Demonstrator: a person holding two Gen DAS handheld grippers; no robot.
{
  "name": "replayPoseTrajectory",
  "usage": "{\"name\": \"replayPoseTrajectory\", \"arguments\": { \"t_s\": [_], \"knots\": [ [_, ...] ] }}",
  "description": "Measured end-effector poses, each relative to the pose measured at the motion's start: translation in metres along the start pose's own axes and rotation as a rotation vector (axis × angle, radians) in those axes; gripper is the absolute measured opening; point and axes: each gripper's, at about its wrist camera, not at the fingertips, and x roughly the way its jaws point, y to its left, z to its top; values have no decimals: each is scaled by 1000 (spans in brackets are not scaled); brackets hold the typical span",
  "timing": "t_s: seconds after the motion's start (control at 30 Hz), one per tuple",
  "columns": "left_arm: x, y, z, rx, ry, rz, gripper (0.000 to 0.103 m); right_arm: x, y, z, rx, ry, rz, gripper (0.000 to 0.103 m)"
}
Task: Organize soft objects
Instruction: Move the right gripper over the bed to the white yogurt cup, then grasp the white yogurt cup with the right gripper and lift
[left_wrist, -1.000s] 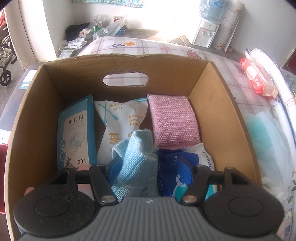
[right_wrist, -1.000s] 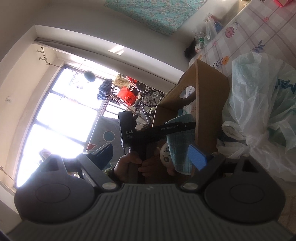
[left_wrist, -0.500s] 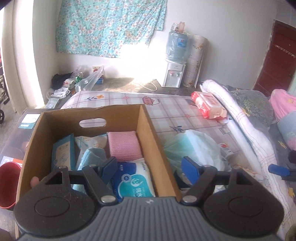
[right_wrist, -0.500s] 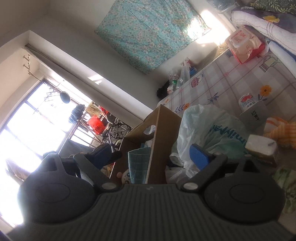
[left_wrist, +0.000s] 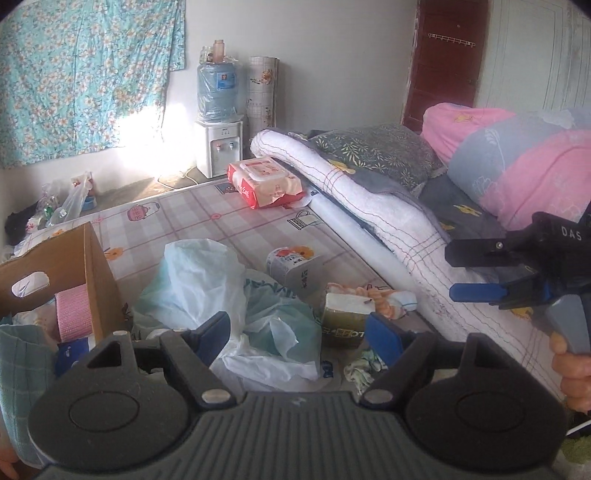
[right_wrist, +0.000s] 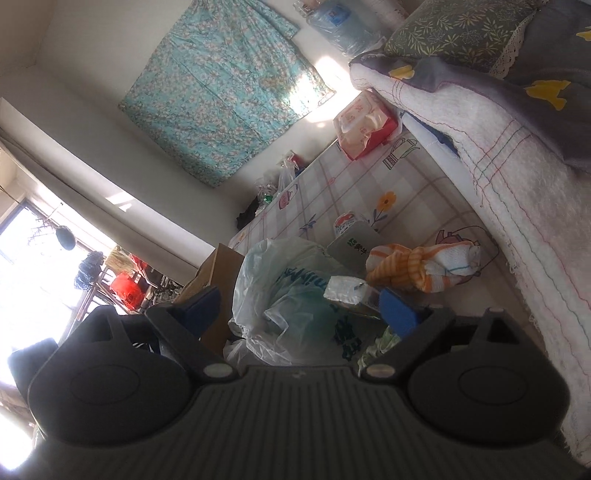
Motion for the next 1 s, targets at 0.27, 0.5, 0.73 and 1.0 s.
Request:
{"name": "replayPoseTrajectory", "arguments": {
  "t_s": [0.27, 0.5, 0.73, 1.0],
  "knots": [
    [52, -13, 27, 140, -6, 13, 60, 42, -1, 35, -27, 35, 11, 90],
    [129, -9, 46, 174, 155, -6, 39, 116, -16, 72, -25, 112, -7, 65],
    [182, -1, 51, 176, 290, -13, 26, 174, -47, 79, 30, 165, -16, 57],
    [207, -1, 51, 169, 343, 12, 13, 202, -70, 72, 77, 176, 12, 55]
  ]
}}
